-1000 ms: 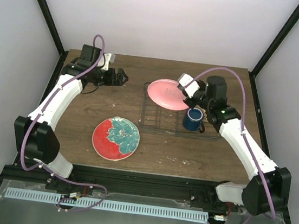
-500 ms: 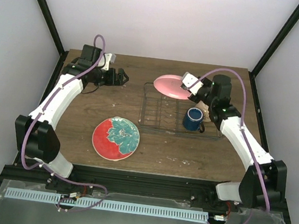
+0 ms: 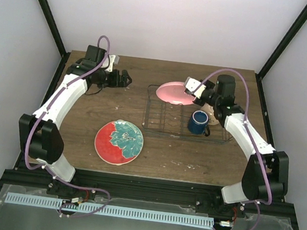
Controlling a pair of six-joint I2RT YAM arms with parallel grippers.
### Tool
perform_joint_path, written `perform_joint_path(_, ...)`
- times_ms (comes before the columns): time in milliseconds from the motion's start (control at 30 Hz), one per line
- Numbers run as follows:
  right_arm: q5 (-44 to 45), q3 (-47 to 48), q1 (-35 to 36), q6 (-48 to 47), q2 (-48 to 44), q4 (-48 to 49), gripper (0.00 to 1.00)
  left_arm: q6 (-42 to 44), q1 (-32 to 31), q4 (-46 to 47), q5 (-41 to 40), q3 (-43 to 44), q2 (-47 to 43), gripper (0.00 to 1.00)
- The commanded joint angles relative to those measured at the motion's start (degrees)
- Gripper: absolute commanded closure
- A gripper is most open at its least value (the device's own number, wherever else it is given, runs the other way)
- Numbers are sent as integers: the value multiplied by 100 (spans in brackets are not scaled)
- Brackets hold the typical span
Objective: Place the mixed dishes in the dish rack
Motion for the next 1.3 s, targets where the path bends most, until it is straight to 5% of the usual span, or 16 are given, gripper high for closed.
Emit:
perform_joint_path(0, -240, 211, -46, -138, 55, 187, 99, 29, 29, -8, -75, 150, 77, 0)
perform_joint_path(533, -191, -255, 59, -59, 57, 38, 99, 18, 29, -16, -40, 202, 205, 0)
perform_joint_path(867, -253, -238, 165, -31, 50, -16, 62, 9, 35, -26, -23, 155, 206, 0)
perform_joint_path(1267, 20, 42, 350, 336, -363, -304, 41, -153, 32, -471, -242, -39, 9, 0)
